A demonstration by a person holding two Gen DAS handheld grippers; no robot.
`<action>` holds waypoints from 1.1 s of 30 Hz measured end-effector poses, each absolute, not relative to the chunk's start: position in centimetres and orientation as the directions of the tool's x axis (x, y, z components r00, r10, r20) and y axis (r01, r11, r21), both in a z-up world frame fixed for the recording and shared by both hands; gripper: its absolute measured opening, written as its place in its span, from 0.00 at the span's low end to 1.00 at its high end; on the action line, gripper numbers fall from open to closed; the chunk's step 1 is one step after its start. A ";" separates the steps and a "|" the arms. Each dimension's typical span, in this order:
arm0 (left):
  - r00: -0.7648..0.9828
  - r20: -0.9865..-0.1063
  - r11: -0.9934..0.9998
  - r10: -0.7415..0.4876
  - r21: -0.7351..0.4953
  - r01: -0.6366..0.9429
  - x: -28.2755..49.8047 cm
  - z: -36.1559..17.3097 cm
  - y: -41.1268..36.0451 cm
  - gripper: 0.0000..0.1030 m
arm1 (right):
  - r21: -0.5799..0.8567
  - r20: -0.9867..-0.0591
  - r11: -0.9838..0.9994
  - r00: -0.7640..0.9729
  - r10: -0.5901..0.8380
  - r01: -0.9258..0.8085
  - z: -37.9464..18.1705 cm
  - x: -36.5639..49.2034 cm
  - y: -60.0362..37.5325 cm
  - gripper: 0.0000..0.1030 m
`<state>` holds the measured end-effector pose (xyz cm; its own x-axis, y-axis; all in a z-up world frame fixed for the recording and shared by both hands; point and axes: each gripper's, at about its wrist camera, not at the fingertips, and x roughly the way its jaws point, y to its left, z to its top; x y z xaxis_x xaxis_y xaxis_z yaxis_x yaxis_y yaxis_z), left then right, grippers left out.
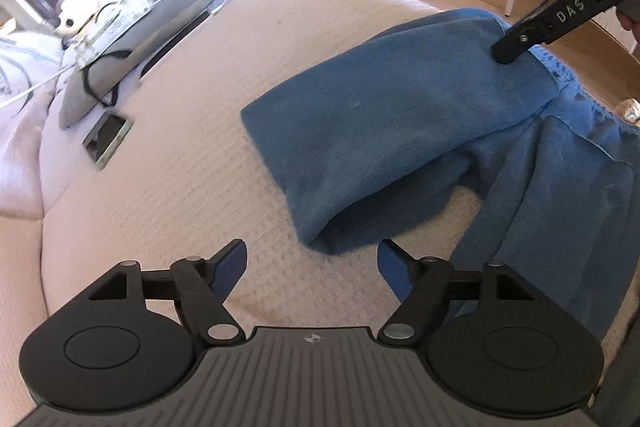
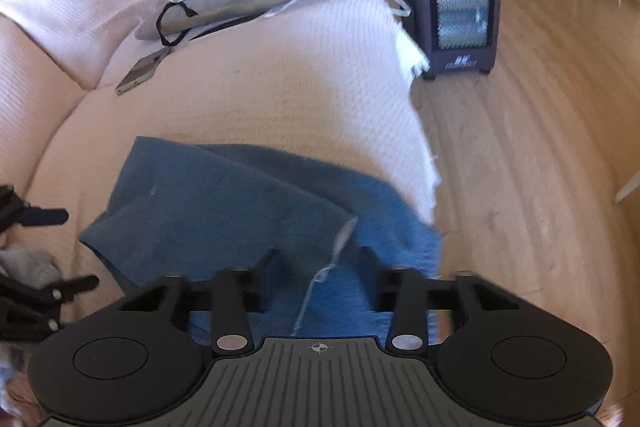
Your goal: Fold clothes
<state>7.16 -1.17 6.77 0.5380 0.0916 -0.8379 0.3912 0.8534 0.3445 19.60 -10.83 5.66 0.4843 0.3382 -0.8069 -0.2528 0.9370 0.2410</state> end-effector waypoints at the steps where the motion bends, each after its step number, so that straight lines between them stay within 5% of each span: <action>1: 0.534 -0.840 0.860 0.093 0.338 0.382 7.3 6.7 -0.9 0.68 | 0.220 -0.810 0.941 0.489 0.323 -0.257 5.7 19.6 -10.5 0.06; 8: 0.545 -0.832 0.880 0.103 0.332 0.340 7.5 6.6 0.2 0.68 | 0.137 -0.754 0.964 0.607 0.250 -0.227 9.7 18.4 -12.0 0.03; 15: 0.559 -0.828 0.897 0.036 0.274 0.348 7.6 7.0 0.1 0.68 | 0.090 -0.797 0.982 0.579 0.171 -0.165 8.1 18.5 -14.0 0.04; 24: 0.588 -0.808 0.892 -0.039 0.237 0.385 8.8 6.0 -1.2 0.68 | 0.045 -0.786 0.991 0.608 0.115 -0.129 7.6 17.6 -14.7 0.23; 28: 0.606 -0.795 0.890 -0.041 0.246 0.383 9.3 5.3 -1.4 0.65 | 0.058 -0.769 0.986 0.623 0.144 -0.156 8.9 16.8 -14.9 0.25; 29: 0.613 -0.790 0.884 -0.022 0.271 0.381 9.4 5.0 -1.7 0.59 | 0.065 -0.768 0.984 0.622 0.154 -0.164 8.9 16.8 -14.7 0.25; 32: 0.616 -0.788 0.896 0.004 0.277 0.348 9.8 5.1 -1.8 0.10 | 0.089 -0.767 0.979 0.615 0.186 -0.186 8.8 16.7 -13.8 0.25; 33: 0.615 -0.788 0.903 0.010 0.271 0.334 9.9 5.2 -1.8 0.07 | 0.096 -0.767 0.976 0.611 0.198 -0.195 8.7 16.5 -13.4 0.25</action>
<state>9.94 -1.79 5.22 0.6151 0.0098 -0.7884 0.3336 0.9028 0.2715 16.54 -13.44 8.66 0.6106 0.1978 -0.7668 -0.1953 0.9760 0.0962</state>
